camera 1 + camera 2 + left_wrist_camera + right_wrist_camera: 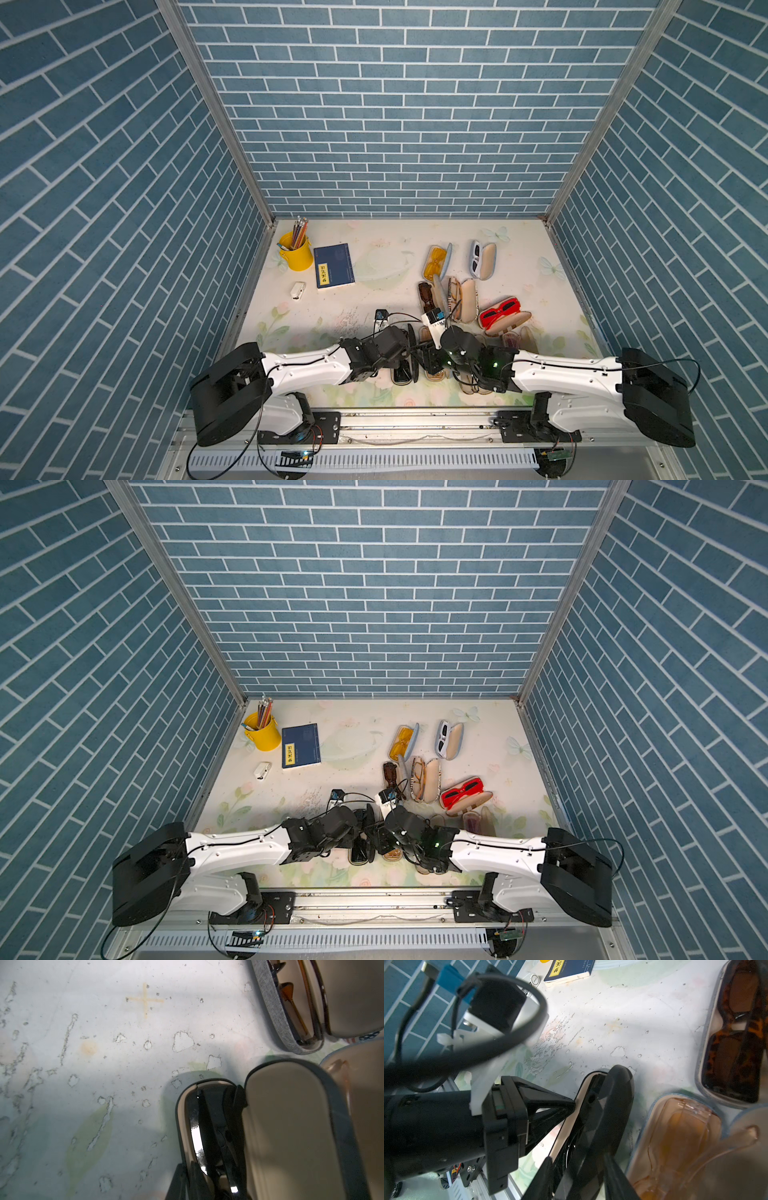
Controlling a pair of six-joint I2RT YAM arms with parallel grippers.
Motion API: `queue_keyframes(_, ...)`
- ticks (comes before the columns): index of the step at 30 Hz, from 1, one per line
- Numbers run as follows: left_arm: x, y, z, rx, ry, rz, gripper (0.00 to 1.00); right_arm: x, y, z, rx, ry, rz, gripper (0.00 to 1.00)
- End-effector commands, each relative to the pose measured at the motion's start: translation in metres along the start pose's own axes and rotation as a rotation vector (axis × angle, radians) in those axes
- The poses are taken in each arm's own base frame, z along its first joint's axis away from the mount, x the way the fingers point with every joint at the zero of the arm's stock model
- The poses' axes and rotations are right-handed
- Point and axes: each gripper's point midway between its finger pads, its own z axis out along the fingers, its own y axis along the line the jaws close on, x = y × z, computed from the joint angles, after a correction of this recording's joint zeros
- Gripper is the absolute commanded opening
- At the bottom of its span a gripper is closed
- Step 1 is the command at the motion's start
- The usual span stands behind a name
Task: Close the glasses case
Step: Move the glasses case to the center of the board.
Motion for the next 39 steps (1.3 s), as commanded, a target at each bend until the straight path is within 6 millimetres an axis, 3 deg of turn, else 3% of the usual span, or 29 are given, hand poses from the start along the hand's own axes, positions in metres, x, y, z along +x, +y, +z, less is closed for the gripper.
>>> queue_keyframes(1,0.003,0.009,-0.001,-0.022,-0.013,0.001,0.10,-0.010,0.010,0.003,-0.015,-0.031,0.014,0.39)
queue_keyframes(17,0.008,0.039,-0.003,-0.067,-0.034,-0.030,0.10,-0.011,0.017,0.017,-0.024,-0.035,0.011,0.35)
queue_keyframes(39,0.012,0.062,-0.015,-0.036,-0.083,-0.123,0.10,-0.012,0.035,0.035,-0.046,-0.025,-0.008,0.34)
